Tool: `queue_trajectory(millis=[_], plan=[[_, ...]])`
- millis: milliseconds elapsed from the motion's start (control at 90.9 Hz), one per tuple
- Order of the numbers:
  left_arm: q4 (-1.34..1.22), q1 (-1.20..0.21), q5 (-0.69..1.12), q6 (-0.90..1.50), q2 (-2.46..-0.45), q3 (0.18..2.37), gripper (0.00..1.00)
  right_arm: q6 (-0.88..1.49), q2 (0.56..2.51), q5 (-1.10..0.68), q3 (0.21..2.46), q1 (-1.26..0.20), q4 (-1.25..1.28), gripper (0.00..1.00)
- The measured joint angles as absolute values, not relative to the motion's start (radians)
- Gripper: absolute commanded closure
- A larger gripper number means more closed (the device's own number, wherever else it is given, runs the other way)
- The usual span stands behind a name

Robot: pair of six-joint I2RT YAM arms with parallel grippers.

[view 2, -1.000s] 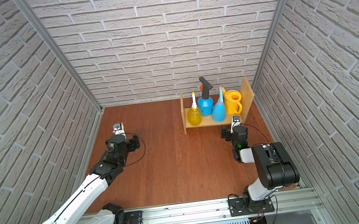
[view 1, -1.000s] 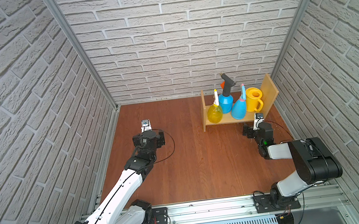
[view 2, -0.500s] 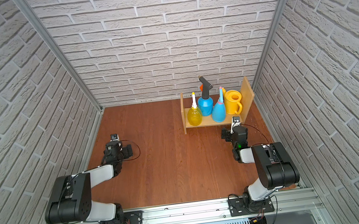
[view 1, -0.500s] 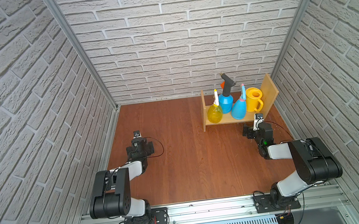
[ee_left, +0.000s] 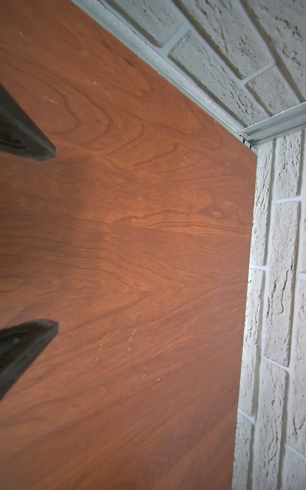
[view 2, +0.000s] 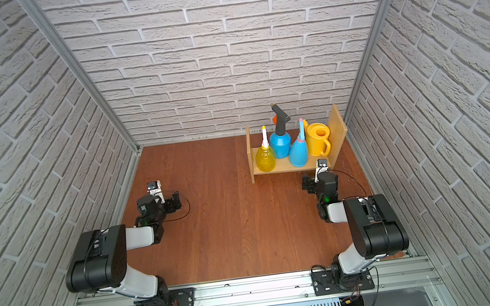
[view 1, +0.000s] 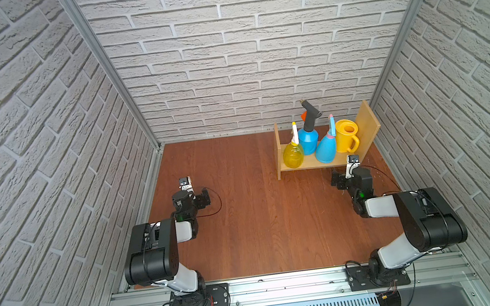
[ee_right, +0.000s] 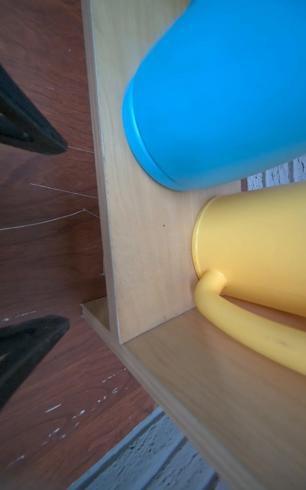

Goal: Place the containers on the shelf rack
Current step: Reset both arms

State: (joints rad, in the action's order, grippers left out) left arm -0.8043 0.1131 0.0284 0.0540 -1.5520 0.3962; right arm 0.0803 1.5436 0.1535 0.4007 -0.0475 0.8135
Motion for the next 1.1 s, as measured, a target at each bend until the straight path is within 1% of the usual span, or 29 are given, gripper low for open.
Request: queue_trajectory(millis=[220,462,726,1100], plan=[[-0.815,0.113,0.035,0.054,-1.552,0.396,0.02,0.078,1.544,0.156,0.386,-0.047,0.838,0.01],[-0.817,0.113,0.037,0.054,-1.552,0.396,0.02,0.076,1.532,0.177,0.235,-0.055,1.007,0.01],[-0.817,0.113,0.038,0.054,-1.552,0.396,0.02,0.070,1.532,0.208,0.186,-0.075,1.157,0.01],[-0.817,0.113,0.038,0.054,-1.552,0.396,0.02,0.070,1.534,0.239,0.164,-0.080,1.227,0.01]])
